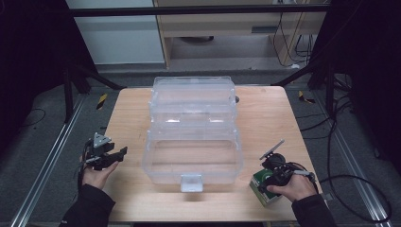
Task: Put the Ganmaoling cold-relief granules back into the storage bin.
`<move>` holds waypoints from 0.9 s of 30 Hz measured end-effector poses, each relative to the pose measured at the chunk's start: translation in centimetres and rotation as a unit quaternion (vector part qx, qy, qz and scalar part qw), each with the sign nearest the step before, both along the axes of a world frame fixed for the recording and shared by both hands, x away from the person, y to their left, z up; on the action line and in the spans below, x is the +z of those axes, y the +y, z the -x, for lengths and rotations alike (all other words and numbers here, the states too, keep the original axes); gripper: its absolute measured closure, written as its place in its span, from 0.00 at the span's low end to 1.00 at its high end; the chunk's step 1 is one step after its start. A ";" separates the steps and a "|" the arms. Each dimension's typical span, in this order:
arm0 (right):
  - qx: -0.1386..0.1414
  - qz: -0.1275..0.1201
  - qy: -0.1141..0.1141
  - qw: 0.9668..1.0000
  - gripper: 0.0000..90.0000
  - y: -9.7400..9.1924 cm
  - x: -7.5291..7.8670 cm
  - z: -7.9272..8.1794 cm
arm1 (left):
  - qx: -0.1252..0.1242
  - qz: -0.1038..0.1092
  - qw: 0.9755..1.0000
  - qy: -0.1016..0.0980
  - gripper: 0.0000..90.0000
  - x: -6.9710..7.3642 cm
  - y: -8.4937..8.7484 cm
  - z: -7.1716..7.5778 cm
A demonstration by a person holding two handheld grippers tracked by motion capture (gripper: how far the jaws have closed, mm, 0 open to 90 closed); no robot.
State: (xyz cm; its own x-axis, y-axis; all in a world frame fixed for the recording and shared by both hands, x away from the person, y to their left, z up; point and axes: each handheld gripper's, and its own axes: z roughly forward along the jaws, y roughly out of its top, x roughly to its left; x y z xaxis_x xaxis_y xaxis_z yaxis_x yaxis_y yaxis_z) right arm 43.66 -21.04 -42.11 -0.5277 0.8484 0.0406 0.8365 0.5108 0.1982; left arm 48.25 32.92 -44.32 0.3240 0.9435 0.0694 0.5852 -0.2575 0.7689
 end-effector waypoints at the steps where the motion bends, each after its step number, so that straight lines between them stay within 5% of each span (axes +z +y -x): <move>1: -0.001 0.001 0.000 1.000 0.15 0.0 0.0 0.0 | 0.000 0.000 1.000 0.000 0.47 0.0 0.0 0.0; 16: -0.005 0.010 0.019 1.000 0.19 0.2 0.4 -0.3 | -0.004 0.000 1.000 0.003 0.47 0.0 -0.1 0.0; 27: 0.000 0.000 -0.011 1.000 0.19 -0.2 1.9 -0.2 | -0.004 0.001 1.000 0.004 0.47 0.0 -0.1 0.0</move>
State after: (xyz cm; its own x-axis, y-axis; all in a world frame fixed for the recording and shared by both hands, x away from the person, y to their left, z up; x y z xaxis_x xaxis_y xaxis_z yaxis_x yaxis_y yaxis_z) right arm 43.87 -21.23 -40.26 -0.5282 0.8487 0.0283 0.8321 0.5107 0.2162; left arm 48.25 32.81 -44.32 0.3325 0.9408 0.0655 0.5886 -0.2613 0.7650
